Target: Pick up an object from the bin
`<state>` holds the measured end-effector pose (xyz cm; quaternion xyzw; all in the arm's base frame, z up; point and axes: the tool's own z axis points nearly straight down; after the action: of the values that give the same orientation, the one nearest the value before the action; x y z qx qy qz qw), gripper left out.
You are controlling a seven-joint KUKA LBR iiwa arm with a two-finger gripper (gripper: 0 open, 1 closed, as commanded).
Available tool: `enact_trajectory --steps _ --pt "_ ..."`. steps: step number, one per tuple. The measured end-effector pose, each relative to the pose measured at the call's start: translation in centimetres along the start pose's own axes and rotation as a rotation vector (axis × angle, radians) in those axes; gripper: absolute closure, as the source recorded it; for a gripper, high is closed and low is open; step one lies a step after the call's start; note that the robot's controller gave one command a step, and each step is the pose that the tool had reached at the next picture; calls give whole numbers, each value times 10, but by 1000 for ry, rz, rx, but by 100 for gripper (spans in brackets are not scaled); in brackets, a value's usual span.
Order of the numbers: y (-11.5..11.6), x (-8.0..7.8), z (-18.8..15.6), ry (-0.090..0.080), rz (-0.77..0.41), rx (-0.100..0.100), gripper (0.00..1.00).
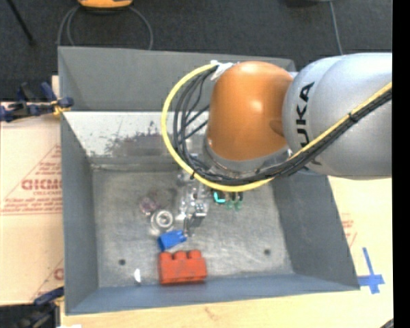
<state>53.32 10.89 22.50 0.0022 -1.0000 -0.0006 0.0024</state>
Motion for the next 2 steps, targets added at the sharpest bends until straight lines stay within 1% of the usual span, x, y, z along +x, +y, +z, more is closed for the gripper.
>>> enact_trajectory --steps 1,2 --pt "-26 36 67 1 -125 3 0" --pt "27 54 137 -25 -528 1 0"
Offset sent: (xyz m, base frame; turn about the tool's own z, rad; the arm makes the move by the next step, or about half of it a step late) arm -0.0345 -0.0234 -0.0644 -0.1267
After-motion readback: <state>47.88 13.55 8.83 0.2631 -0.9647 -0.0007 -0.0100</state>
